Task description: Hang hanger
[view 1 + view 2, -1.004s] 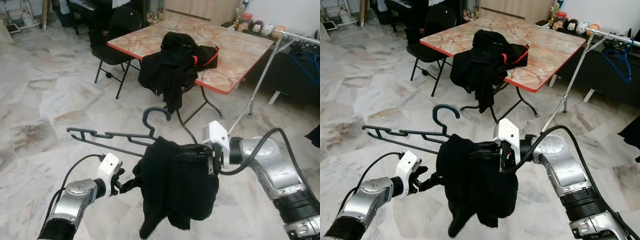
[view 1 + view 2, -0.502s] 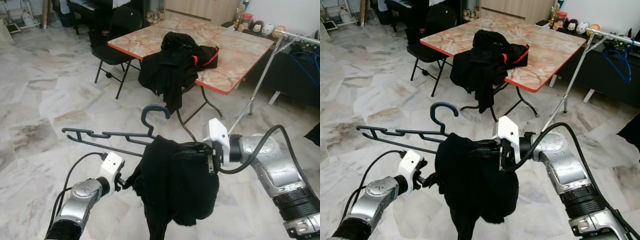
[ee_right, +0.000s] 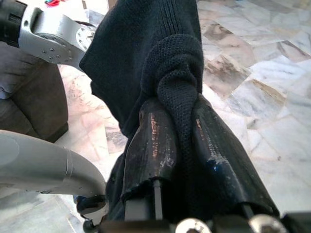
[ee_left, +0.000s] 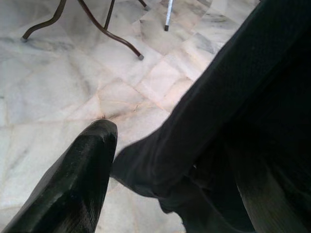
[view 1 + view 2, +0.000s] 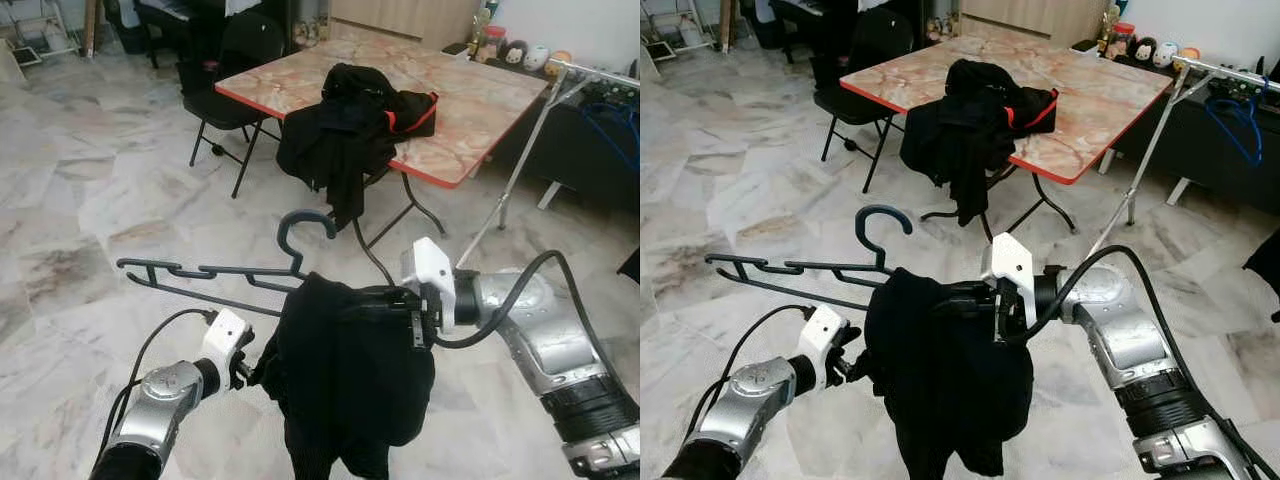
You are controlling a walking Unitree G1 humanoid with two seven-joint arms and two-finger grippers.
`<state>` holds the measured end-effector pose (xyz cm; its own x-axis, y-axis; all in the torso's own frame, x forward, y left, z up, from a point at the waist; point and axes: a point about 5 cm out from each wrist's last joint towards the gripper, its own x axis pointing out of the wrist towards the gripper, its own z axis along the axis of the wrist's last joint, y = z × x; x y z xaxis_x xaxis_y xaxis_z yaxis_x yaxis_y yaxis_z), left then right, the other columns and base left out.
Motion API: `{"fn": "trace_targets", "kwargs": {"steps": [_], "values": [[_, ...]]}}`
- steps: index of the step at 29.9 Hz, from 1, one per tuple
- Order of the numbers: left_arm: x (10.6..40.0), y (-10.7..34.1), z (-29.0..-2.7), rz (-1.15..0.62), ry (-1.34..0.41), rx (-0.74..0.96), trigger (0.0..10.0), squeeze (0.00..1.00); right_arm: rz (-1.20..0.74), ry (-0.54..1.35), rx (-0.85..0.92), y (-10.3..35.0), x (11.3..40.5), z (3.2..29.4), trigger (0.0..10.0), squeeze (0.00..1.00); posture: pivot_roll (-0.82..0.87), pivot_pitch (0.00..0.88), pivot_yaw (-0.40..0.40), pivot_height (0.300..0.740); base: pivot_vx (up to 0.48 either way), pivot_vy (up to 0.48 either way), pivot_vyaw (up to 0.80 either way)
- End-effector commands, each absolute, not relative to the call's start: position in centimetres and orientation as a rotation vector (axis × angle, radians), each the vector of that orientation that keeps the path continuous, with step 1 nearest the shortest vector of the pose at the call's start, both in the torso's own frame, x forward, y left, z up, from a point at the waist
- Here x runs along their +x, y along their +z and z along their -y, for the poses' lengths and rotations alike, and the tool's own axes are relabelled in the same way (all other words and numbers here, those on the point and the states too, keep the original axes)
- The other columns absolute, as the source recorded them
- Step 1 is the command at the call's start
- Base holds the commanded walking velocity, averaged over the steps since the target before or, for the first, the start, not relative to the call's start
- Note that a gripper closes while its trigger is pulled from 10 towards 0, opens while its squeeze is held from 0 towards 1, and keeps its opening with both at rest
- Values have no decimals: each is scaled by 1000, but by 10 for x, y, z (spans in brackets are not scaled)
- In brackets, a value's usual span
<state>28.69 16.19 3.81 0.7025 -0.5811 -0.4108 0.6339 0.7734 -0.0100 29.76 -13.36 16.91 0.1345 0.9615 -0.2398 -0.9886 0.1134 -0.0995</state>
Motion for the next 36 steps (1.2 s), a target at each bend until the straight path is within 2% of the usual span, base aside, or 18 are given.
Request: {"fn": "trace_targets", "kwargs": {"steps": [1,2,36], "values": [[290,40,-159,-398,-685,152,3529,0,-67,1463,-275,182,297,129,10000,0,-124,0,-30,740,0,0,0],[290,40,-159,-398,-685,150,0,0,-67,1464,-274,183,297,128,10000,0,-124,0,-29,740,0,0,0],[287,35,-160,-399,-701,101,0,0,-84,1449,-270,179,297,127,10000,0,-125,0,-24,740,0,0,0]]}}
